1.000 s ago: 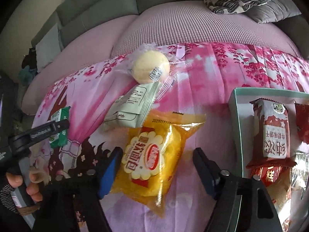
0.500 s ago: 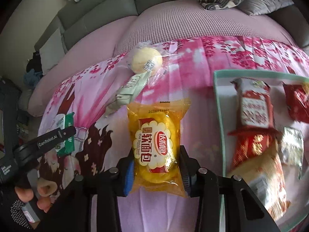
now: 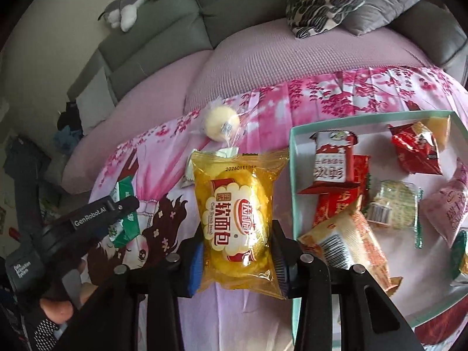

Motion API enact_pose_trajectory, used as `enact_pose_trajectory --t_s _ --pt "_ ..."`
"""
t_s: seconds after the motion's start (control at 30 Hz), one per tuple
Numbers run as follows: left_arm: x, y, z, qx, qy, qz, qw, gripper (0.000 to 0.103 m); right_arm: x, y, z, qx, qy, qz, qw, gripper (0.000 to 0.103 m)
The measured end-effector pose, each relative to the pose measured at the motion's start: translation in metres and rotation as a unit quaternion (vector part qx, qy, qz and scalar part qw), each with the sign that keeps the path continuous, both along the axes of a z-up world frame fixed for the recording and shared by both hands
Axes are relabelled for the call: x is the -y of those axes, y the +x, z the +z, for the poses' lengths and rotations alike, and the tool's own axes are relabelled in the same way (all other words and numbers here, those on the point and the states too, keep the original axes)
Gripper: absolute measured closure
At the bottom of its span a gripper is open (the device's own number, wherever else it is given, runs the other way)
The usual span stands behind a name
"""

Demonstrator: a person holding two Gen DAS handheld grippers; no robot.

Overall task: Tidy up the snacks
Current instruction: 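Carry both packets into the tray and open both tools to release them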

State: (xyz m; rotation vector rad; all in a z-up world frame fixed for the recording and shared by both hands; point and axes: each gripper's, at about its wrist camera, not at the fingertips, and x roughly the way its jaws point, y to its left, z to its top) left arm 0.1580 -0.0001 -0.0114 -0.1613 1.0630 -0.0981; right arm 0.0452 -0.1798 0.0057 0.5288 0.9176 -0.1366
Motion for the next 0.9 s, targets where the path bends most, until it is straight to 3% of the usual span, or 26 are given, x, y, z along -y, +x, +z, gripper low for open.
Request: enact_pose_trajectory --t_s 0.57,0.9 --pt "0.075 -0.026 0.024 0.042 -0.011 -0.090 0.9950 0.062 0.030 -0.020 0.025 0.041 0.017 -0.030 0.999 0.061" --pt "0.118 -0.050 0.035 0.056 -0.011 -0.150 0.9870 0.062 0.083 -0.044 0.029 0.047 0.038 -0.100 0.993 0.061"
